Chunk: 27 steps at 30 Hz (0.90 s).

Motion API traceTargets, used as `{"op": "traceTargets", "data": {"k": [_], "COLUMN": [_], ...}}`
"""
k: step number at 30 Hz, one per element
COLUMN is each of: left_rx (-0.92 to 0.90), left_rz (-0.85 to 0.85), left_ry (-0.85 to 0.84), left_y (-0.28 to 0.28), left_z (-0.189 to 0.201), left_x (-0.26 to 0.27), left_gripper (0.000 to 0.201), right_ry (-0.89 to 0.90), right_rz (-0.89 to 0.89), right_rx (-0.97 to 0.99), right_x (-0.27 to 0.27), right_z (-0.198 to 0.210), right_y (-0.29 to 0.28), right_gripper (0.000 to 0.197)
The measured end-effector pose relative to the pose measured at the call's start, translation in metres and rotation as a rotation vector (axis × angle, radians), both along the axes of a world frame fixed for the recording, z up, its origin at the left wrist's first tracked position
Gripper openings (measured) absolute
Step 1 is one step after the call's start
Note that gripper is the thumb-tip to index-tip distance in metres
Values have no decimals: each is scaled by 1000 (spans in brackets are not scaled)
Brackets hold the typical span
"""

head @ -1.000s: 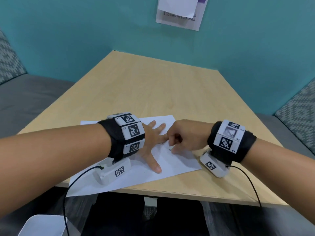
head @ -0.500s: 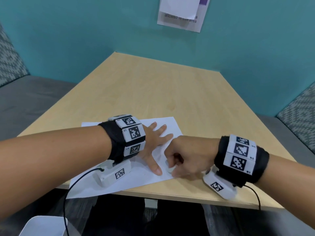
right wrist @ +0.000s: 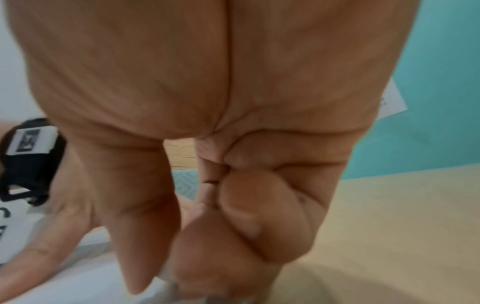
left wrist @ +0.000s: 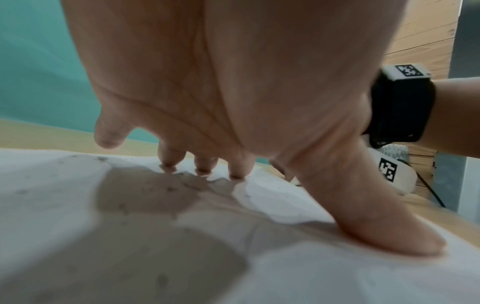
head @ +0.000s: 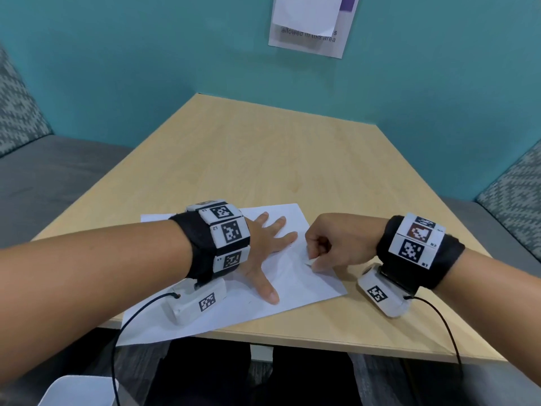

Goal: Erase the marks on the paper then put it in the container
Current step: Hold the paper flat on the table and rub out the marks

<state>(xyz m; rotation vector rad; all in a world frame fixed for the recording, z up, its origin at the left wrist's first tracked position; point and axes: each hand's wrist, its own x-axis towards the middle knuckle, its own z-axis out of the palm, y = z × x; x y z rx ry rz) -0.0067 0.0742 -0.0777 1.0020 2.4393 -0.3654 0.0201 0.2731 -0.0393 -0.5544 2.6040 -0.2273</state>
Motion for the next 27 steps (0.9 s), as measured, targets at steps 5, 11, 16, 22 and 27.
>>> {"op": "traceTargets", "data": {"k": [5,11,16,22,27], "left_rx": [-24,5,9,-23,2], "left_rz": [-36,-42,-66,-48,-42], "left_ry": [23,-50,-32,-14,-11], "left_y": [10,26,25,25,24], "left_z": [6,14,9,5,3], "left_x": [1,3,0,-2,-3], "left_gripper": [129,118,115,117,119], "right_ry": [19,38,27,42,85], "right_rz": [-23,-1,85,71,33], "right_rx": [0,5,6,-6,-7], "right_x": [-3,1,8,1,-9], "right_z": [-2,-4,-5,-7,-1], "right_y": [4,0,-10,-11,-7], "right_gripper": [15,16,13,16,22]}}
